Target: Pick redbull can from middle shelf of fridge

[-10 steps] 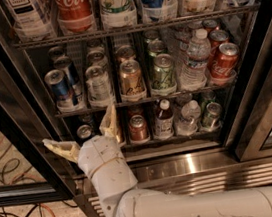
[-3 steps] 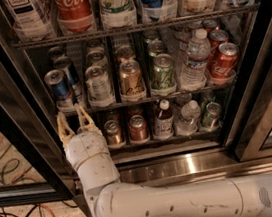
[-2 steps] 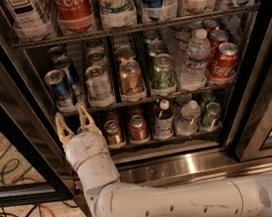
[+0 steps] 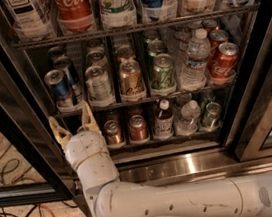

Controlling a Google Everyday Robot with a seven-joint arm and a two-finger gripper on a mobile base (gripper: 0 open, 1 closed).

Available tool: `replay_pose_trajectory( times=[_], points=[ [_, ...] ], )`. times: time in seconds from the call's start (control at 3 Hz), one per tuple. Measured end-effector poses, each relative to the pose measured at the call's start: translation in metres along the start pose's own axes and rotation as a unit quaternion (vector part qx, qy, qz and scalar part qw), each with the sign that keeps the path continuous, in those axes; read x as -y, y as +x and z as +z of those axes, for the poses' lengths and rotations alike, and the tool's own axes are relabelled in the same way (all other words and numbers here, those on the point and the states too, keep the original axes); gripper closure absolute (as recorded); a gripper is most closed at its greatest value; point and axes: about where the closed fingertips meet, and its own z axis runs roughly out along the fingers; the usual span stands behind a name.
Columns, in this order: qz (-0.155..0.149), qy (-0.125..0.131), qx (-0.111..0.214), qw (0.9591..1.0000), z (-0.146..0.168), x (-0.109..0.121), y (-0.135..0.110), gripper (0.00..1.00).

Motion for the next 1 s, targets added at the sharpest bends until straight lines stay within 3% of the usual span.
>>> replay_pose_trajectory(
  times=[1.0],
  points=[
    [-0.003,-0.015,0.006,0.9999,0.038,-0.007,-0.001,0.40]
  ],
)
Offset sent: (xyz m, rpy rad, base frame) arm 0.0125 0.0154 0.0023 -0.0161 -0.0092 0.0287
